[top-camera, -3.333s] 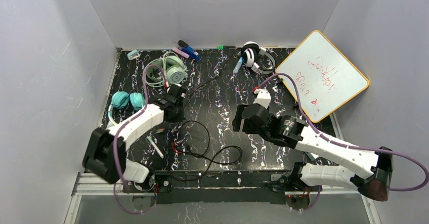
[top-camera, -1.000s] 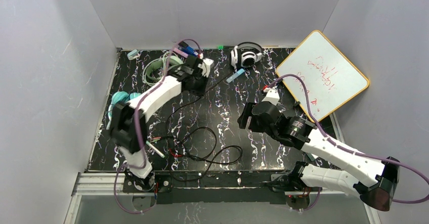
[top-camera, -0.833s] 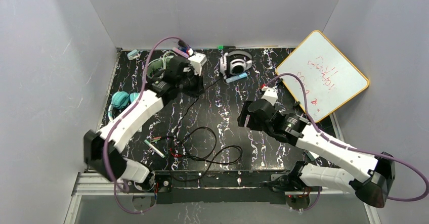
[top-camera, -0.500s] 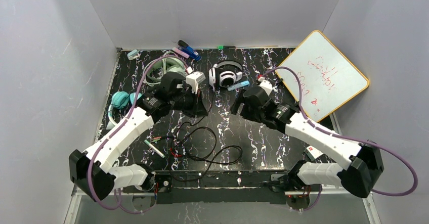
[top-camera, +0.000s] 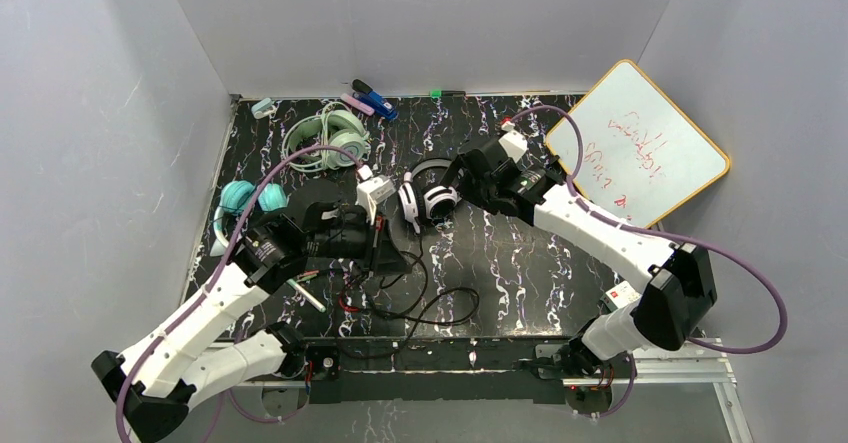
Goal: Wrap the headphones
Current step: Move the headphones to the center of the board, then pick up the headphones from the center of the board.
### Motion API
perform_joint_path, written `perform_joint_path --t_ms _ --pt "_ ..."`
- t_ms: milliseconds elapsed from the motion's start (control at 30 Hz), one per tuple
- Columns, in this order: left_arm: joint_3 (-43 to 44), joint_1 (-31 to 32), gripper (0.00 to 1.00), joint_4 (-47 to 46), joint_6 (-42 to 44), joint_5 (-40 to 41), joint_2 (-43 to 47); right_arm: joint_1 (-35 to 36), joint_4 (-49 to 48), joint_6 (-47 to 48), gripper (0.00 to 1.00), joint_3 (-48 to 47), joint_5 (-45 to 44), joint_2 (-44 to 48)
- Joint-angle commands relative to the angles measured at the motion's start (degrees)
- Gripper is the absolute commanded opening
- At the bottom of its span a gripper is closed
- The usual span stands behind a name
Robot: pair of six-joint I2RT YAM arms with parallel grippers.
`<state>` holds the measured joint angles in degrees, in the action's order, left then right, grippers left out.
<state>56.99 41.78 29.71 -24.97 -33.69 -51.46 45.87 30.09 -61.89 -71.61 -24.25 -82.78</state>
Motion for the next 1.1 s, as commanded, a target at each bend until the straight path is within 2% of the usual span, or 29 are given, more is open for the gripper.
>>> perform_joint_path --t_ms 0,33,67,100,167,200,233,267,367,533,767,933,1067 --pt "-1.66 2.53 0.24 1.70 -2.50 -1.45 0.86 -1.08 0.92 -1.47 0.90 -1.60 -1.74 -1.00" --pt "-1.39 2.82 0.41 2.67 -2.06 -0.20 0.80 -1.15 1.20 -1.52 0.91 -1.72 -1.78 -1.47" --pt "-0.68 2.94 0.62 4.05 -1.19 0.87 0.63 -1.31 1.72 -1.86 0.91 -2.02 -1.98 -2.09" --pt "0.55 2.95 0.77 5.71 0.37 2.61 0.39 -1.44 2.57 -2.62 0.91 -2.55 -2.46 -2.84" --pt "3.60 2.96 0.95 9.69 2.85 10.19 -0.07 -1.73 6.40 -5.20 0.90 -4.43 -4.54 -4.72" --pt "4.92 2.96 0.98 11.64 2.12 16.30 -0.17 -1.85 7.94 -6.46 0.90 -5.42 -5.65 -5.81" --pt "5.77 2.96 0.98 13.97 0.33 25.06 -0.32 -2.01 9.10 -7.40 0.90 -6.57 -6.34 -6.92" --pt "5.97 2.96 0.98 15.45 -1.16 29.41 -0.74 -2.25 9.46 -7.63 0.91 -7.54 -6.71 -8.14" --pt "7.09 2.88 0.98 17.96 -1.79 35.74 -4.38 -3.35 10.02 -7.73 0.93 -11.11 -6.25 -12.35" --pt "10.34 2.80 0.98 21.81 -5.48 41.44 -12.10 -5.06 13.16 -11.72 0.93 -17.66 -5.36 -20.00" --pt "9.88 2.57 0.98 19.89 -9.53 50.83 -6.94 -5.35 14.30 -13.17 0.93 -25.22 -5.01 -29.88" --pt "10.67 2.43 0.98 23.60 -9.83 51.70 -7.76 -5.35 24.28 -14.82 0.94 -34.08 -7.40 -38.62" --pt "10.49 2.43 0.98 25.16 -9.74 54.01 -6.20 -5.35 29.67 -17.08 0.95 -34.31 -11.77 -40.38"
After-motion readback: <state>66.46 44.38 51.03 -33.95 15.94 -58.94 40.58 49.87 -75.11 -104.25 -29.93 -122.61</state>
